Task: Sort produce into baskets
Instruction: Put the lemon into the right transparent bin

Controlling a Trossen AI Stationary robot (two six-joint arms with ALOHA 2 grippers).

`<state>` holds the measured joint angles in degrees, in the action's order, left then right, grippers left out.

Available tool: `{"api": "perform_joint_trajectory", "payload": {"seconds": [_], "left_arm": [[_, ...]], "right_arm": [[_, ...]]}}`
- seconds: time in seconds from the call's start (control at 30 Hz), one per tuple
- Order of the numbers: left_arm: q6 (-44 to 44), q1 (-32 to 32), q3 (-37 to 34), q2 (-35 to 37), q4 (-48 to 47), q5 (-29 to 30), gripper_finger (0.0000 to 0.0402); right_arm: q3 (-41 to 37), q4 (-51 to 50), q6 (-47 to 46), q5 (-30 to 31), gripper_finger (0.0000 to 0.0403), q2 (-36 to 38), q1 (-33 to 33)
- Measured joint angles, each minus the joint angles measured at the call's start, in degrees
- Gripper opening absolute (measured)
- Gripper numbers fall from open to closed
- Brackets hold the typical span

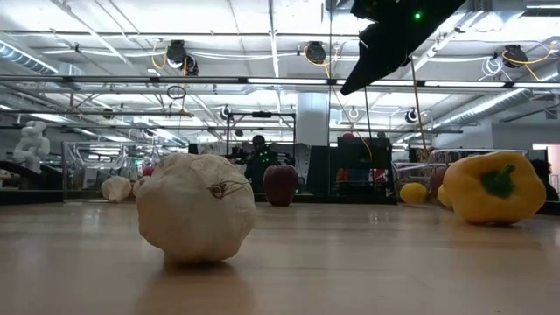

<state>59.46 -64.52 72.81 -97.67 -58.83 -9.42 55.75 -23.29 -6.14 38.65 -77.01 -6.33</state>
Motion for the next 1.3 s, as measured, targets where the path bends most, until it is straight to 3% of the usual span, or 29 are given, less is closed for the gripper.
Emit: {"api": "perform_joint_trajectory", "payload": {"seconds": [0.2, 0.63, 0.8, 1.3], "left_arm": [[-1.0, -0.8, -1.6, 0.0, -0.2, 2.2, 0.0357], [8.0, -0.8, -2.7, -1.2, 1.4, 2.2, 0.0357], [12.0, 0.0, -2.7, -2.6, 1.4, -1.5, 0.0357], [12.3, 2.7, -2.7, -6.3, -0.4, -10.6, 0.0356]], "right_arm": [[0.0, 0.0, -0.1, -0.2, 0.0283, 0.0, 0.0], [0.0, 0.0, -0.7, -3.0, 0.0283, 0.0, 0.0], [0.0, 0.0, -0.7, -3.0, 0.0283, 0.0, 0.0], [0.0, -0.1, -0.7, -3.0, 0.0283, 0.0, 0.0]]}}
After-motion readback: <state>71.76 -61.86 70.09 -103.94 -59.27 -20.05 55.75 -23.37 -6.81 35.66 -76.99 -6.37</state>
